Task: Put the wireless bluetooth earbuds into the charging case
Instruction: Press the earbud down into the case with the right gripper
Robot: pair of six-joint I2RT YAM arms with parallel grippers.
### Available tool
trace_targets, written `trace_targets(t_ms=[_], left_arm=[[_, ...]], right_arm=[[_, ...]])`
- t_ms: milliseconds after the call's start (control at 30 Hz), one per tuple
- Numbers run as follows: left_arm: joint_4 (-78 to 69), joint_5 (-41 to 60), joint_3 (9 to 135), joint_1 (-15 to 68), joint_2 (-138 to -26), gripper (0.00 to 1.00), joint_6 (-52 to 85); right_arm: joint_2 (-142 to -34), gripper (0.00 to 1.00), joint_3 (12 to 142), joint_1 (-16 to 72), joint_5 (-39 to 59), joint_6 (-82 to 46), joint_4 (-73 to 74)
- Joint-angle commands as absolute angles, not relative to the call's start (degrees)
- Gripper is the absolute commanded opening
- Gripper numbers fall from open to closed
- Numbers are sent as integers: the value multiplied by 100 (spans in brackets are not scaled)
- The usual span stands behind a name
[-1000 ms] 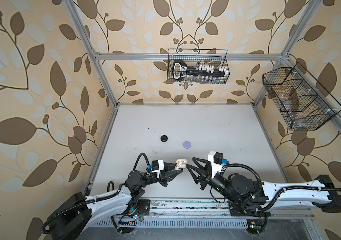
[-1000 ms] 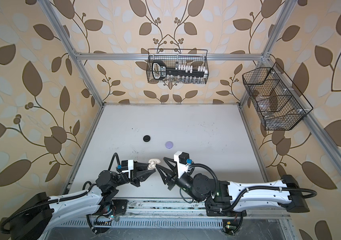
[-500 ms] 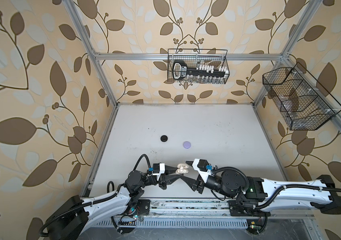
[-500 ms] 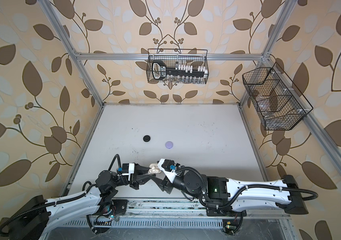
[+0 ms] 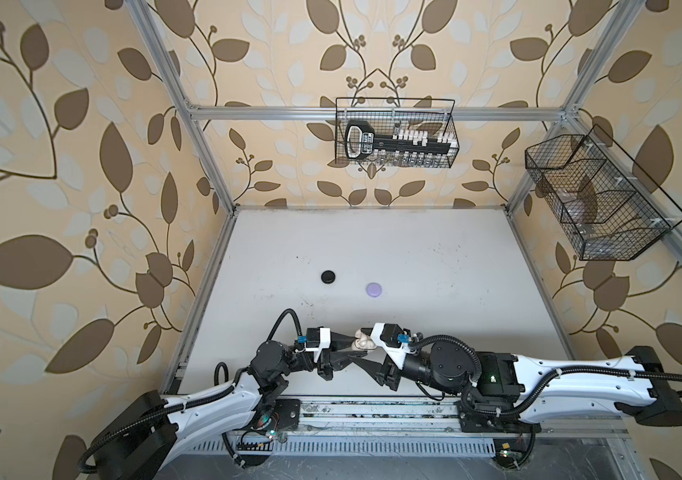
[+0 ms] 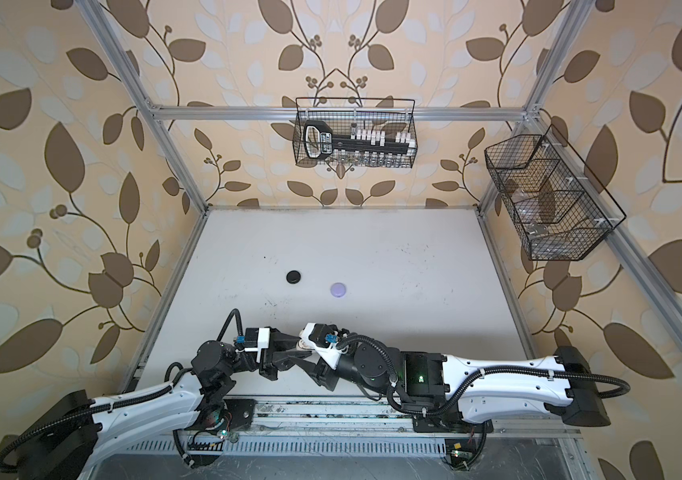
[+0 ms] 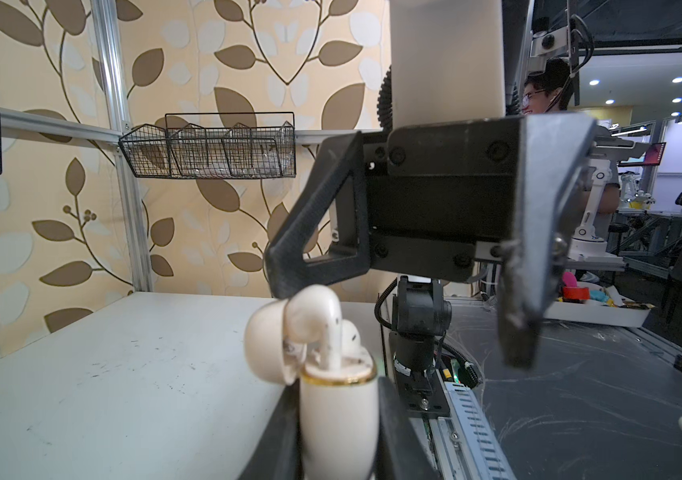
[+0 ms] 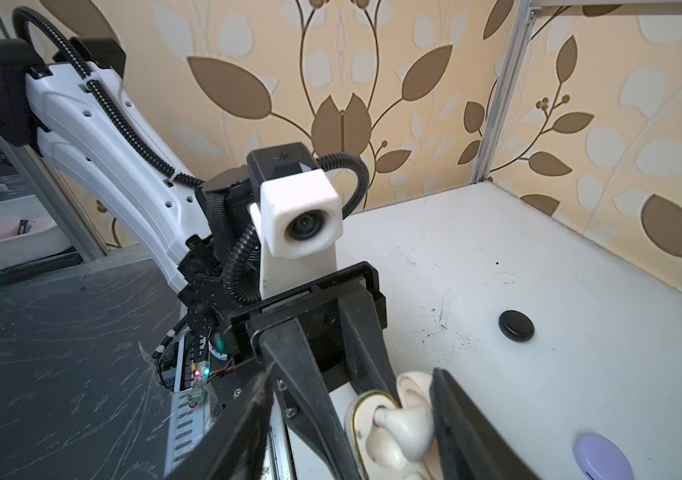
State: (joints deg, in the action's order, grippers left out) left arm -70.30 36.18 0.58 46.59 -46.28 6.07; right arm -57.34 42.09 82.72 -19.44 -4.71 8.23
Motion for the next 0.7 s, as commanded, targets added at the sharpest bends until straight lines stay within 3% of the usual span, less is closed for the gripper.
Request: trace_targets(t_ms=[0,300,667], left_arm=[[-7365,3601,211,4720,-4575,0,527],[-7374,3428,153,4720,-4491,0,536],[-7392,3366,132,4720,-4478,0,527]], right_arm=[[-5687,54,4283,8382,-1919,-445,677],[-5701,47,4074,8459,-2188,-649,618],[-5623,46,3999,8488,-2310,-768,538]])
